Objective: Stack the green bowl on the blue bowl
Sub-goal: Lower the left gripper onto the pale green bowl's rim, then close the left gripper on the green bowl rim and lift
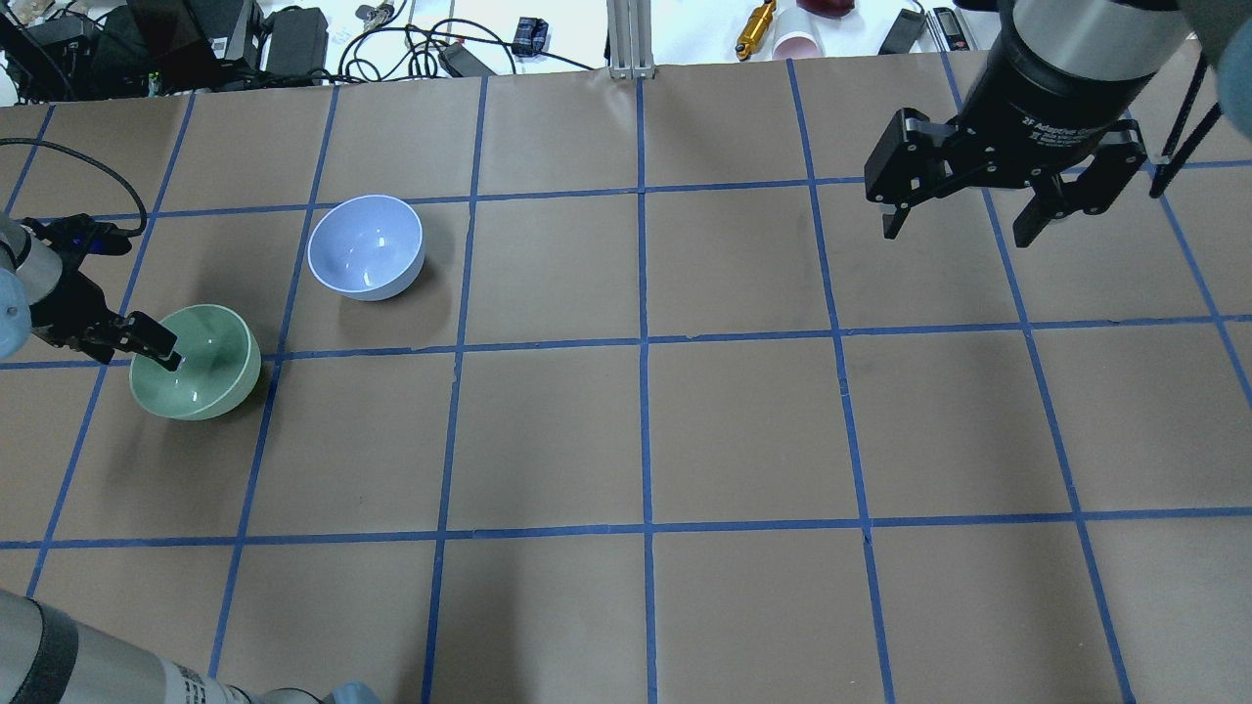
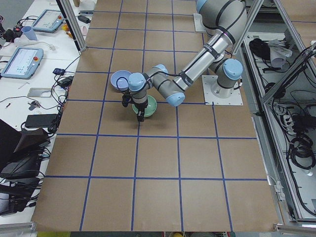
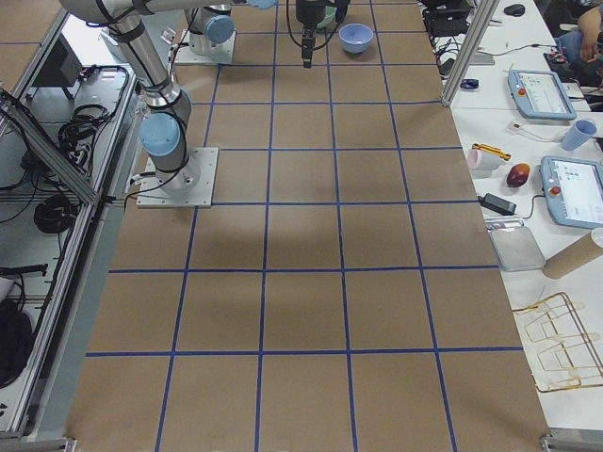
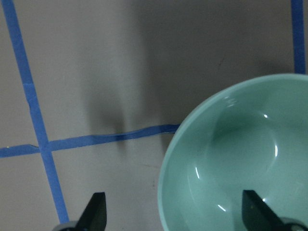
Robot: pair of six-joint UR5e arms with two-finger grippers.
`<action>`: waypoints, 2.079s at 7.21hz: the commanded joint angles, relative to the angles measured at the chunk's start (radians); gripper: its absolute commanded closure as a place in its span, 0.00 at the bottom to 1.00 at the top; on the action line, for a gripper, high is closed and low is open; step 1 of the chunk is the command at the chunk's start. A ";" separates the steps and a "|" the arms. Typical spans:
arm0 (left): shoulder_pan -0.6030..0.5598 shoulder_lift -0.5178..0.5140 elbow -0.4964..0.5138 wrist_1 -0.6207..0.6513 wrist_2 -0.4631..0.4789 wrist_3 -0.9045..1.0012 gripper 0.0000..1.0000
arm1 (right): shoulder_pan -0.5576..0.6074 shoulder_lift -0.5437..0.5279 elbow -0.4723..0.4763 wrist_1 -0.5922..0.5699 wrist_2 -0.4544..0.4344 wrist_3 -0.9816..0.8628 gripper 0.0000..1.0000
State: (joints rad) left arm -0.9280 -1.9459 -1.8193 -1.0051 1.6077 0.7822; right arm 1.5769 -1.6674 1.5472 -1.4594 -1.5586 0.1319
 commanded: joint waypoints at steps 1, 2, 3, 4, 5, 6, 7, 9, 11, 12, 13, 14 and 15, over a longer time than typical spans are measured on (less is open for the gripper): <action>0.015 -0.022 -0.002 0.000 -0.002 -0.001 0.00 | 0.000 0.000 0.001 -0.001 0.000 0.000 0.00; 0.018 -0.030 0.000 0.000 0.000 -0.001 0.00 | 0.000 0.000 -0.001 -0.001 0.000 0.000 0.00; 0.018 -0.030 0.000 -0.003 -0.003 -0.006 0.00 | 0.000 0.000 -0.001 -0.001 0.000 0.000 0.00; 0.018 -0.033 -0.002 -0.013 -0.003 -0.011 0.16 | 0.000 0.000 -0.001 -0.001 0.000 0.000 0.00; 0.018 -0.033 -0.014 -0.012 -0.005 -0.011 0.32 | 0.000 0.000 -0.001 -0.001 0.000 0.000 0.00; 0.018 -0.030 -0.020 -0.012 -0.002 -0.012 0.57 | 0.000 0.000 -0.001 0.001 0.000 0.000 0.00; 0.021 -0.028 -0.021 -0.012 -0.002 -0.014 0.70 | 0.000 0.000 -0.001 0.001 0.000 0.000 0.00; 0.023 -0.027 -0.020 -0.012 -0.003 -0.020 1.00 | 0.000 0.000 0.001 -0.001 0.000 0.000 0.00; 0.028 -0.013 -0.020 -0.032 -0.002 -0.030 1.00 | 0.000 0.000 -0.001 0.001 0.000 0.000 0.00; 0.028 -0.001 -0.009 -0.070 -0.003 -0.035 1.00 | 0.000 0.000 0.001 -0.001 0.000 0.000 0.00; 0.025 0.015 0.000 -0.091 -0.009 -0.037 1.00 | 0.000 0.000 0.001 -0.001 0.000 0.000 0.00; 0.023 0.034 0.018 -0.139 -0.046 -0.050 1.00 | 0.000 0.000 -0.001 -0.001 0.000 0.000 0.00; 0.020 0.050 0.043 -0.195 -0.051 -0.055 1.00 | 0.000 0.000 -0.001 -0.001 0.000 0.000 0.00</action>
State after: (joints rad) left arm -0.9049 -1.9175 -1.8034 -1.1365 1.5737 0.7358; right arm 1.5769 -1.6674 1.5469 -1.4603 -1.5585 0.1319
